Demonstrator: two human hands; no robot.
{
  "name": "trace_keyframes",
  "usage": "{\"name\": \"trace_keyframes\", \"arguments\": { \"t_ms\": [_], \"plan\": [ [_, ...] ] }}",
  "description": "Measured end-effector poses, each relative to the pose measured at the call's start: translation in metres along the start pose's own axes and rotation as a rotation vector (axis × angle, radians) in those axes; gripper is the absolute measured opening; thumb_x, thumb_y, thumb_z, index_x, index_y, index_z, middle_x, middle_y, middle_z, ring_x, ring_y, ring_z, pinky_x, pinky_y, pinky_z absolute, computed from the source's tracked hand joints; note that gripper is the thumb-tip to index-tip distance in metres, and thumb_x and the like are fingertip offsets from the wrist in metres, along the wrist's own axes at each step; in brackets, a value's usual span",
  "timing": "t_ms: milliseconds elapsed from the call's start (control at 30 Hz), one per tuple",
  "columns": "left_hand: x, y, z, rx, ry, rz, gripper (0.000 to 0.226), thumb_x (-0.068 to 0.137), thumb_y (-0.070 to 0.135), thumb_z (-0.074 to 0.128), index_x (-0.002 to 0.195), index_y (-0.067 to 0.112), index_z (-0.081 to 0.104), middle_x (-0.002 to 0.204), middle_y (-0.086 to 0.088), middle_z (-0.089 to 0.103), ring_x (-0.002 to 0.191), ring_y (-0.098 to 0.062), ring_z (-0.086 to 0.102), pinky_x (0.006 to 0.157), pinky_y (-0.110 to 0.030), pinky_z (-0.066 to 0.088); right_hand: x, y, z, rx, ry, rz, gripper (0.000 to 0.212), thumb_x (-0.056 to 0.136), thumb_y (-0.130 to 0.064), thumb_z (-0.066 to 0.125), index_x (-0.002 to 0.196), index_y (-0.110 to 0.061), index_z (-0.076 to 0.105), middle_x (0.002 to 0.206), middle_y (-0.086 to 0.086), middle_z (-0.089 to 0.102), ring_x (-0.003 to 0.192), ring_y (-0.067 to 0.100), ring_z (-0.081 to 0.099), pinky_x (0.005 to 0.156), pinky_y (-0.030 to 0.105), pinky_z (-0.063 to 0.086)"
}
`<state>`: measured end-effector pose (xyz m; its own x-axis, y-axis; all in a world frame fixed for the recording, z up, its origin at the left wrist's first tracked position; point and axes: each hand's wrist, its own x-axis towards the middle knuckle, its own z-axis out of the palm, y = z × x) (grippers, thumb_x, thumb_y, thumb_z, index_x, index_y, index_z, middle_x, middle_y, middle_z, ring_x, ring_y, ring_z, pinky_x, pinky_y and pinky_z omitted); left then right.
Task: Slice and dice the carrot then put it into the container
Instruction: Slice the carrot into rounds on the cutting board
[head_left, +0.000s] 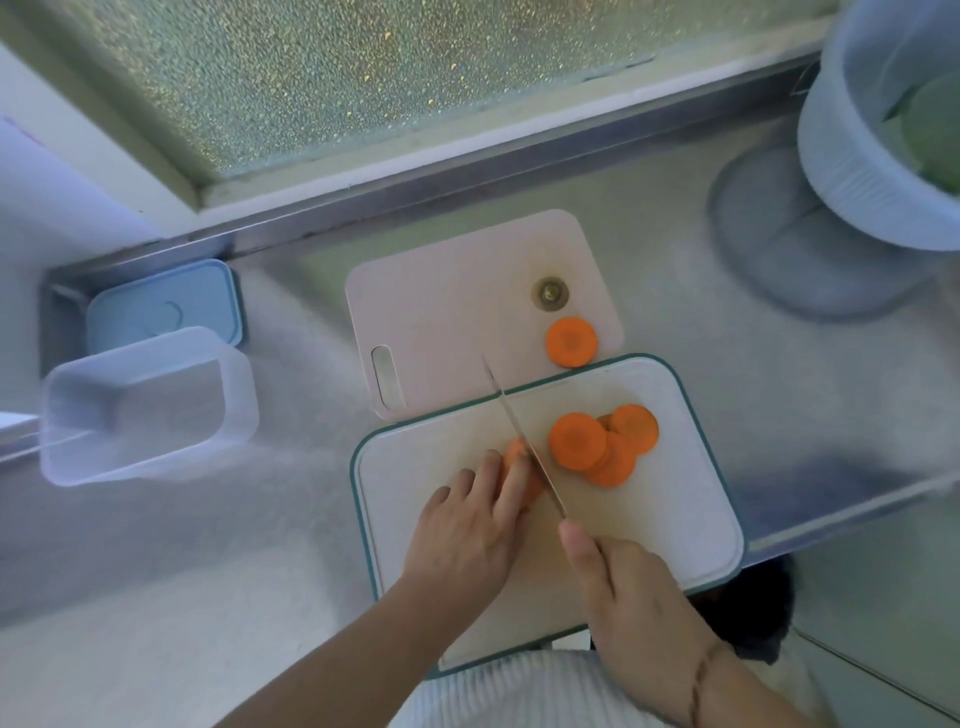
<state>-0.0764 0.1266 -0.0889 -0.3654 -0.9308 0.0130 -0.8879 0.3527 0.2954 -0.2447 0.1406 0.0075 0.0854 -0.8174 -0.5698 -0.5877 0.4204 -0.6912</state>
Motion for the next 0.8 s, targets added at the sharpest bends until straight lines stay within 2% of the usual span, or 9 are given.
{"name": "trace_keyframes", "arguments": {
  "t_ms": [100, 133, 233, 267, 367, 500, 600, 667, 800],
  "plan": [
    [0.000, 0.002, -0.001, 0.025, 0.008, 0.006, 0.054, 0.090, 0.031, 0.044, 0.139, 0.010, 0.042, 0.115, -0.010, 0.058, 0.073, -0.027, 0.058, 0.056, -0.038, 0.053, -0.029, 0.022, 0.004, -0.226, 0.282, -0.135, 0.072, 0.086, -0.079, 0.014, 0.057, -0.031, 0.059, 0.047, -0.010, 0.056, 0.074, 0.000, 0.056, 0.063, -0.005, 0.035],
    [-0.001, 0.002, 0.000, 0.035, 0.010, 0.007, 0.053, 0.090, 0.030, 0.044, 0.139, 0.010, 0.041, 0.115, -0.010, 0.058, 0.073, -0.027, 0.057, 0.057, -0.038, 0.052, -0.032, 0.026, 0.005, -0.287, 0.344, -0.140, 0.076, 0.087, -0.079, 0.014, 0.058, -0.029, 0.063, 0.050, -0.009, 0.059, 0.077, 0.001, 0.057, 0.063, -0.005, 0.035],
    [0.002, 0.001, 0.001, 0.017, 0.008, 0.010, 0.054, 0.090, 0.030, 0.045, 0.140, 0.009, 0.040, 0.116, -0.011, 0.057, 0.075, -0.027, 0.058, 0.060, -0.039, 0.053, -0.012, 0.023, 0.002, -0.059, 0.025, 0.017, 0.100, 0.070, -0.093, 0.010, 0.075, -0.012, 0.069, 0.071, 0.001, 0.070, 0.076, 0.006, 0.063, 0.077, 0.022, 0.049],
    [0.001, 0.001, 0.002, 0.016, 0.004, 0.016, 0.053, 0.091, 0.030, 0.046, 0.140, 0.009, 0.040, 0.116, -0.012, 0.057, 0.076, -0.028, 0.058, 0.061, -0.039, 0.053, -0.002, 0.020, 0.002, -0.026, -0.050, 0.030, 0.095, 0.075, -0.087, 0.012, 0.077, -0.010, 0.067, 0.073, 0.003, 0.069, 0.074, 0.008, 0.063, 0.078, 0.029, 0.050],
    [-0.001, 0.003, 0.002, 0.014, 0.000, 0.019, 0.051, 0.092, 0.030, 0.049, 0.138, 0.010, 0.040, 0.116, -0.013, 0.058, 0.074, -0.028, 0.058, 0.060, -0.039, 0.053, 0.029, 0.000, 0.003, -0.079, -0.023, -0.019, 0.073, 0.084, -0.066, 0.017, 0.072, -0.009, 0.061, 0.065, 0.001, 0.062, 0.062, 0.010, 0.056, 0.067, 0.027, 0.046],
    [0.000, -0.001, -0.001, 0.019, -0.011, 0.022, 0.051, 0.093, 0.032, 0.049, 0.139, 0.011, 0.040, 0.113, -0.012, 0.059, 0.072, -0.028, 0.057, 0.057, -0.040, 0.052, 0.015, 0.002, 0.002, -0.062, -0.035, -0.017, 0.068, 0.083, -0.066, 0.018, 0.069, -0.014, 0.059, 0.066, 0.002, 0.064, 0.064, 0.009, 0.058, 0.070, 0.029, 0.047],
    [-0.001, 0.000, -0.001, 0.017, -0.023, 0.030, 0.052, 0.094, 0.033, 0.045, 0.141, 0.011, 0.038, 0.115, -0.012, 0.058, 0.074, -0.029, 0.056, 0.059, -0.041, 0.051, -0.014, 0.021, -0.002, -0.090, -0.012, 0.071, 0.098, 0.063, -0.095, 0.006, 0.072, -0.015, 0.063, 0.073, -0.002, 0.068, 0.072, 0.004, 0.059, 0.078, 0.026, 0.044],
    [-0.002, 0.001, 0.000, 0.014, -0.016, 0.024, 0.052, 0.095, 0.032, 0.044, 0.142, 0.010, 0.037, 0.117, -0.013, 0.058, 0.076, -0.030, 0.057, 0.061, -0.042, 0.053, -0.018, 0.027, -0.003, -0.112, -0.016, 0.103, 0.107, 0.052, -0.101, 0.000, 0.071, -0.016, 0.062, 0.071, -0.004, 0.067, 0.071, 0.004, 0.058, 0.077, 0.025, 0.044],
    [-0.001, 0.001, 0.001, -0.032, -0.013, 0.011, 0.052, 0.095, 0.033, 0.046, 0.142, 0.010, 0.037, 0.116, -0.012, 0.057, 0.077, -0.029, 0.058, 0.061, -0.040, 0.053, 0.016, 0.019, 0.009, -0.102, -0.082, 0.034, 0.074, 0.081, -0.070, 0.016, 0.073, -0.011, 0.062, 0.069, 0.003, 0.065, 0.068, 0.015, 0.060, 0.074, 0.036, 0.049]
  ]
}}
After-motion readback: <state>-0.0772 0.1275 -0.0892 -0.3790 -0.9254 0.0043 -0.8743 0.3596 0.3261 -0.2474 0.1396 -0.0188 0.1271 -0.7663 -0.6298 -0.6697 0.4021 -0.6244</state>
